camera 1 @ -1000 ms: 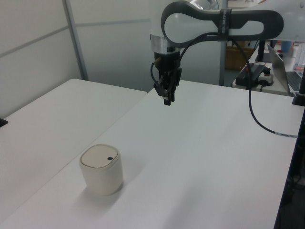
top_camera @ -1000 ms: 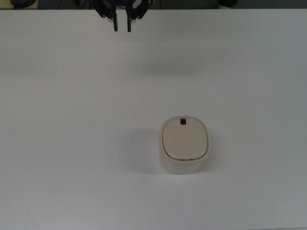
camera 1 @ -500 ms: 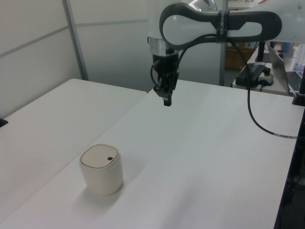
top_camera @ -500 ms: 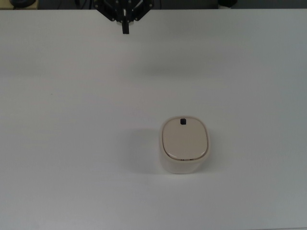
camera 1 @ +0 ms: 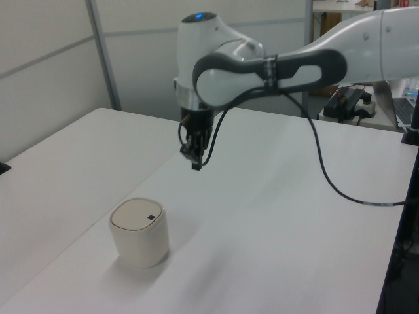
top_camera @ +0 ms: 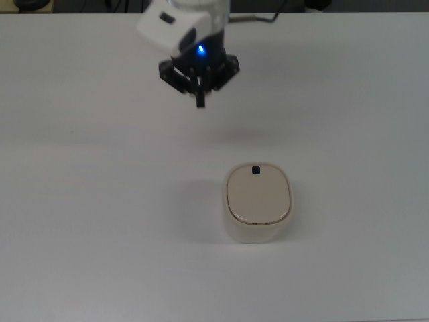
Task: Open the trash can
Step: 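Move the gripper over the trash can and lower it to the lid, then press the gripper fingers on the lid's dark button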
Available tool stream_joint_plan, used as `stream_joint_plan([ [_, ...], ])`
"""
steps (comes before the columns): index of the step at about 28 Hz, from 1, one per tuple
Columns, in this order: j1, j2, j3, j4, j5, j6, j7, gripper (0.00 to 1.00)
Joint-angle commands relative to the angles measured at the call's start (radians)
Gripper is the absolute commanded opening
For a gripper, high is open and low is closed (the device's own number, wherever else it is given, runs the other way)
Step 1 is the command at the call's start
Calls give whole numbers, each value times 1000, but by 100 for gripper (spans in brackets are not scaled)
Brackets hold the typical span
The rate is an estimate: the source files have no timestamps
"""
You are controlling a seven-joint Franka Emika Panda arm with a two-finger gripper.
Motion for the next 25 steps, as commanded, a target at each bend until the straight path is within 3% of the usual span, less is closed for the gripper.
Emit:
stream_joint_plan([
  [1, -1, 65, 27, 29, 14, 100, -2, 2],
  [7, -1, 111, 60, 29, 15, 229, 12, 2],
  [25, 50, 235, 60, 49, 7, 415, 39, 3],
])
